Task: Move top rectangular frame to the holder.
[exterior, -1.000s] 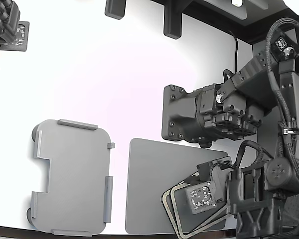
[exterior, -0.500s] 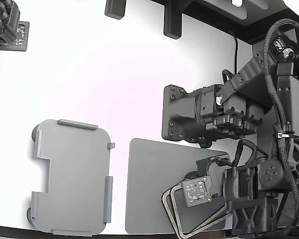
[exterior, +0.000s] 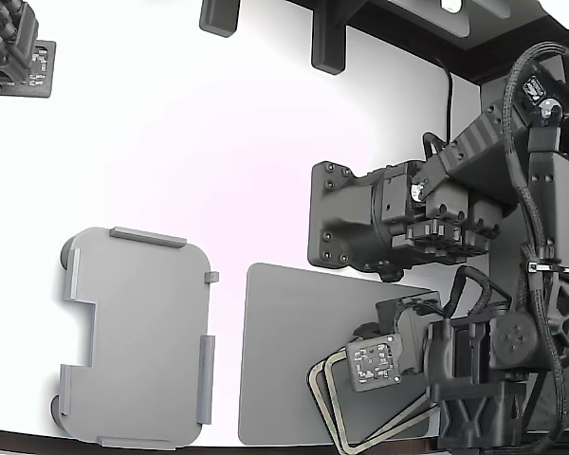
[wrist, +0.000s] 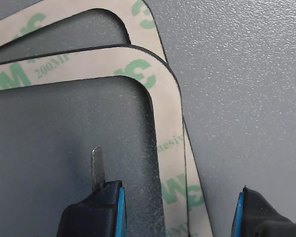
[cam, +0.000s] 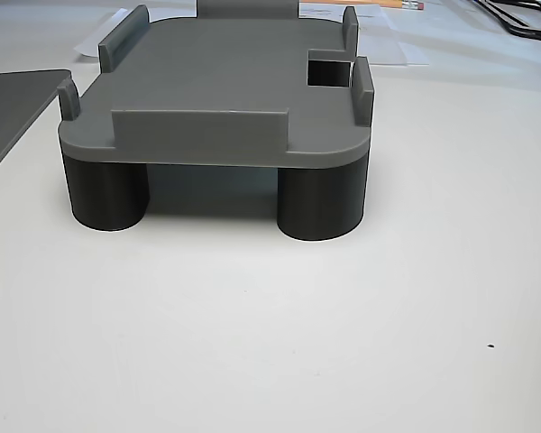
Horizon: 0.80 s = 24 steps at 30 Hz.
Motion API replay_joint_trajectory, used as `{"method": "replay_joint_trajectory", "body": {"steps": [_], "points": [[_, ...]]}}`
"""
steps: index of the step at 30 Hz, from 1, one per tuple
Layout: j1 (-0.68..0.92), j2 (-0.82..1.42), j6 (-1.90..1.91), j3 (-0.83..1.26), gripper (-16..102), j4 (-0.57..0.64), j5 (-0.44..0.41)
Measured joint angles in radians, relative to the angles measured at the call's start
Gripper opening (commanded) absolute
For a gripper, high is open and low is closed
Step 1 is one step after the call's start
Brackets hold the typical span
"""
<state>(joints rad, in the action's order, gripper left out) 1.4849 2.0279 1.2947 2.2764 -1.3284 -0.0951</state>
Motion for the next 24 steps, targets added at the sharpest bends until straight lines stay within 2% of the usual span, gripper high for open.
{"method": "replay_joint_trajectory", "body": {"steps": [4, 10, 13, 24], "points": [[0.0, -0.025, -0.015, -0.014, 74, -0.002, -0.012], [0.0, -0.041, -0.018, -0.014, 58, 0.002, -0.021], [0.0, -0.041, -0.018, -0.014, 45, 0.002, -0.021], [0.0, -0.035, -0.026, 0.009, 40, 0.008, -0.017]]}}
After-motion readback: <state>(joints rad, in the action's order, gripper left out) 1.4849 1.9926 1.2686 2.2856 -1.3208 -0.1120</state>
